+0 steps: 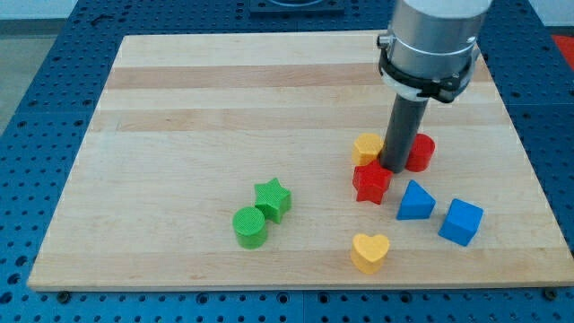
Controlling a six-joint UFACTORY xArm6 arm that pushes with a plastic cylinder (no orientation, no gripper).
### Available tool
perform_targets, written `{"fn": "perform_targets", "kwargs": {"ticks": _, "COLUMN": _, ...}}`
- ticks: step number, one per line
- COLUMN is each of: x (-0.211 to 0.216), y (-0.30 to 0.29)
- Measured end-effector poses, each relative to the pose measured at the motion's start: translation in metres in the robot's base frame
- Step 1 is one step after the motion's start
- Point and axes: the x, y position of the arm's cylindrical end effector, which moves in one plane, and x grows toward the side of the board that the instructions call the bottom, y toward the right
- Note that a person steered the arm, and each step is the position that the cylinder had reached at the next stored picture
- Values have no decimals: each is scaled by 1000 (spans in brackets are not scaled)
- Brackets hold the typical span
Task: Push the red circle closer to the yellow hexagon
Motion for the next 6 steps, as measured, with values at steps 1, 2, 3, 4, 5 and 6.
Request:
{"fn": "perform_targets", "kwargs": {"ticks": 1, "x": 9, "y": 11}}
{"fn": "perform_targets", "kwargs": {"ticks": 2, "x": 23, "y": 23}}
{"fn": "perform_targets", "kwargs": {"ticks": 3, "x": 25, "y": 55}}
{"fn": "perform_targets", "kwargs": {"ticks": 4, "x": 23, "y": 89}}
{"fn": "perform_targets", "kwargs": {"ticks": 5, "x": 1, "y": 87}}
{"fn": "perform_targets", "kwargs": {"ticks": 6, "x": -26, "y": 72}}
